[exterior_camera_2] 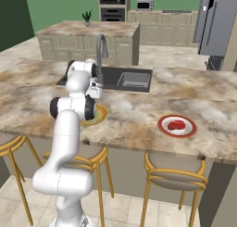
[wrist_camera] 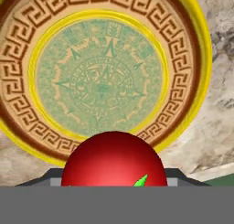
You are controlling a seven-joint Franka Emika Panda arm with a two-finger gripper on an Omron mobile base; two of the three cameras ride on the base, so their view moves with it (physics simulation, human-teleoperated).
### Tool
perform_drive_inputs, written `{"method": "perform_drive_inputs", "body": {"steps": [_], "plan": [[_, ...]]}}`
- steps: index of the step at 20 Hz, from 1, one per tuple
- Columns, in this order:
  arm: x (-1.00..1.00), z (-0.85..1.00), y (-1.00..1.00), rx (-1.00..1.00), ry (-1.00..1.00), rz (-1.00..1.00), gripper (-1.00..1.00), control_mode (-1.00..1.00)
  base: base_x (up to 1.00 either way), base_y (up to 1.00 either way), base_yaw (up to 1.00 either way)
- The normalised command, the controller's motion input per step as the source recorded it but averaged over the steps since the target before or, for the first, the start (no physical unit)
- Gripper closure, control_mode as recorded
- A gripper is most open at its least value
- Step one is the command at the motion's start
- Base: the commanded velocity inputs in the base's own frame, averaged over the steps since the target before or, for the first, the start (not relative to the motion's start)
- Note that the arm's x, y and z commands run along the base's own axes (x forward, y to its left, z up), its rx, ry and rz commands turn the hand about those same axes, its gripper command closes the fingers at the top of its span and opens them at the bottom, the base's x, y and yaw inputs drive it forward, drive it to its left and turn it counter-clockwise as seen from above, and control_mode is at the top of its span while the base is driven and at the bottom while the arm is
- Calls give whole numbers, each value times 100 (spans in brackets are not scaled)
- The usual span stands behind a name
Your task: Transport the steak and tomato to the fridge. Place the steak on the rack containing meat and place the tomato on the rack containing the vegetable, ensuring meats and vegetables are on different racks.
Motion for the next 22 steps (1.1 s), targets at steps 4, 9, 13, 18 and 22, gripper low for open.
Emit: {"method": "perform_drive_inputs", "body": {"steps": [4,9,13,18,22], "plan": [[-75,67,-2,0,-41,0,100,-100,0,0,0],[-88,53,-1,0,-50,1,100,-100,0,0,0],[-80,40,0,0,-62,4,100,-100,0,0,0],[-57,23,-1,0,-70,8,100,-100,0,0,0],[-26,47,-8,2,-37,1,100,-100,0,0,0]]}}
